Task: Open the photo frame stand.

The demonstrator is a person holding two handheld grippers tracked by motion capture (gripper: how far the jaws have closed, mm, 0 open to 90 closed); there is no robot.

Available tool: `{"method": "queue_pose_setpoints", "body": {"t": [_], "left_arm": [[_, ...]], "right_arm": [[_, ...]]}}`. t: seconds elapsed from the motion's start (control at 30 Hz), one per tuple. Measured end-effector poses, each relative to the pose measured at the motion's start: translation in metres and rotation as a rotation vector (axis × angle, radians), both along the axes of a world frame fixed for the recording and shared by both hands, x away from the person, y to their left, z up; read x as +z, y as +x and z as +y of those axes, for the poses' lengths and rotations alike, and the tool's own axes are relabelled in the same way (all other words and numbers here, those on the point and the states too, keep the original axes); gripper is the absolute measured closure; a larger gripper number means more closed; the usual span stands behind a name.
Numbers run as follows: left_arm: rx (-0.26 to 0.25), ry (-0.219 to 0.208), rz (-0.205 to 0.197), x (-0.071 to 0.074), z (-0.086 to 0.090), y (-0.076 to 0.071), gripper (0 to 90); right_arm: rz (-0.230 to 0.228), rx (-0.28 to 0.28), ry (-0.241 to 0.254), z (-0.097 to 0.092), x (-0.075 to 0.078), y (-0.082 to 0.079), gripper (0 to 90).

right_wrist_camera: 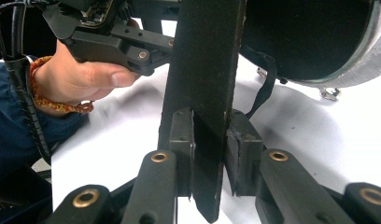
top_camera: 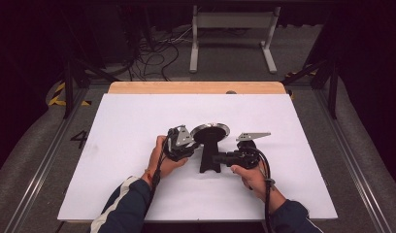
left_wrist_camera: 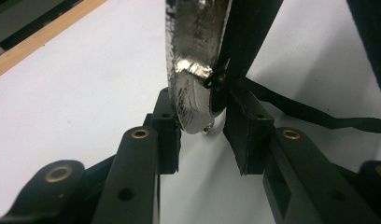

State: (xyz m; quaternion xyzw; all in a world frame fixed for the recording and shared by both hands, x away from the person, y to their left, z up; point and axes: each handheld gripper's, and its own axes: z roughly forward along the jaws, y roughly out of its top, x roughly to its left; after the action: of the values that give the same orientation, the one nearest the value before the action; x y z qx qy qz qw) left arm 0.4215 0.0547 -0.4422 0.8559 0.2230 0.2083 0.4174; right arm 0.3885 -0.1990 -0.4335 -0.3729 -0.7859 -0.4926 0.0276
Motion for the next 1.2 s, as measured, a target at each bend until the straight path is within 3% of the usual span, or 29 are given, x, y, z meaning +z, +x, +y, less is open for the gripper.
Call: {"method": "queue_pose_setpoints", "body": {"t": [0.83, 0.97, 1.2], "left_arm": [[-0.006, 0.014, 0.028, -0.004, 0.002, -0.005, 69.8], [-0.016, 0.008, 0.044, -0.001, 0.009, -0.006, 67.6], [-0.025, 0.018, 0.027, 0.004, 0.022, -0.019, 65.1]], "right_arm": [[-0.027, 0.015, -0.067, 0.003, -0.009, -0.01, 75.0], [-0.027, 0.015, -0.066, 0.003, -0.009, -0.01, 74.8], [-0.045, 0.018, -0.091, 0.004, -0.006, -0.011, 75.4]]}}
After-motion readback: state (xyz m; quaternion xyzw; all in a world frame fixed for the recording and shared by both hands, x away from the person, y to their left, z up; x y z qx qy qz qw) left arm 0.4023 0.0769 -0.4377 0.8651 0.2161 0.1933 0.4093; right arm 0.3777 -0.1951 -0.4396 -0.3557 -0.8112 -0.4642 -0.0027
